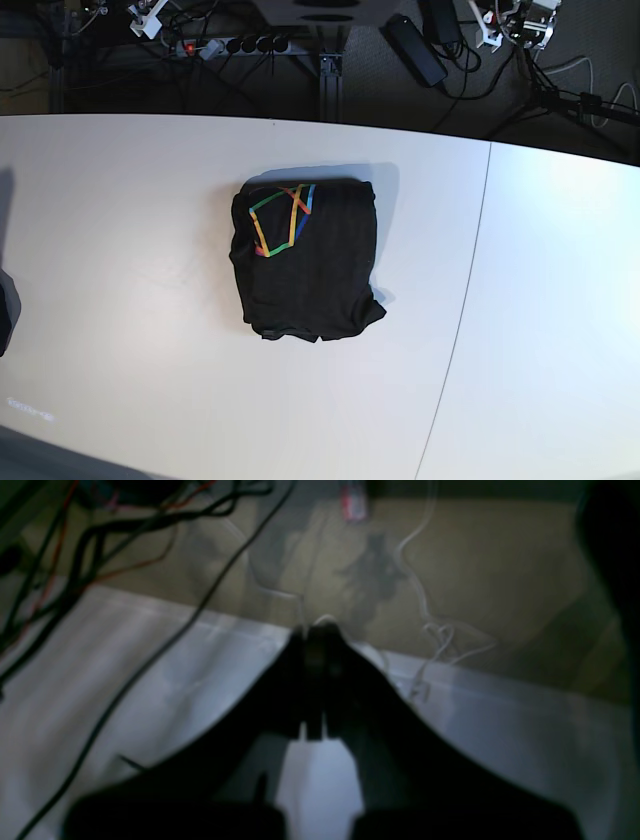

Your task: Fold the T-shirt properly

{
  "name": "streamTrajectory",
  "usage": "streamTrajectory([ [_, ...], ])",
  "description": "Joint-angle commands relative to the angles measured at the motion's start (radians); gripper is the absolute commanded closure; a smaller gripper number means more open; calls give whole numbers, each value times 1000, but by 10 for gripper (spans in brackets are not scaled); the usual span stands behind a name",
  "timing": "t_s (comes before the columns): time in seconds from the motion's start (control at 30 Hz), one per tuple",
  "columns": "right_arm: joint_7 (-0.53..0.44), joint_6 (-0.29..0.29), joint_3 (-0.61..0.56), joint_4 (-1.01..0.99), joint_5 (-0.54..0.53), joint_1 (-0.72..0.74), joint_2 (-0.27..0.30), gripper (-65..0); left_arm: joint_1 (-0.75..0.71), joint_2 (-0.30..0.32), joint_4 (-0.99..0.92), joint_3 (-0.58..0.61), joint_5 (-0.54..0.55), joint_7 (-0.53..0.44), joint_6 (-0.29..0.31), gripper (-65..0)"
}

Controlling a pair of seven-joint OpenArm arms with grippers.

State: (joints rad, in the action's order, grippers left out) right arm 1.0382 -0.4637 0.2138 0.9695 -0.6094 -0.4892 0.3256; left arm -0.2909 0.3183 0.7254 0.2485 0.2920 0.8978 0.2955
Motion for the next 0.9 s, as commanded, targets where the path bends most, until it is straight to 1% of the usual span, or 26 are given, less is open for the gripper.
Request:
streamTrajectory([
  [0.0,9,23,-12,-27,11,20,2,0,21,1,-26,19,-5,3,-1,0],
  [0.07,9,35,-46,-94,27,75,-21,0,69,-16,-82,52,-5,-12,-5,0],
  [0.17,9,71,-89,-187,74,148,-58,0,129,-40,-154,93,-6,-18,-26,0],
  [0.27,10,88,-101,-260,122,203,-97,0,168,-56,-183,130,-21,-18,-26,0],
  [0.33,10,101,-101,-286,139,225,-113,0,184,-58,-183,152,-19,-15,-26,0],
  [0.5,8,102,-100,-291,143,232,-121,0,199,-58,-183,164,-19,-24,-26,0],
  [0.67,-33,101,-100,-284,143,240,-121,0,199,-58,-183,163,-19,-45,-23,0],
  [0.7,-44,101,-100,-277,142,240,-121,0,199,-58,-183,163,-19,-61,-18,0],
  [0.8,-54,101,-100,-254,142,239,-121,0,199,-58,-183,163,-19,-90,35,0],
  [0.87,-53,101,-100,-239,142,239,-121,0,198,-58,-180,163,-19,-90,38,0],
])
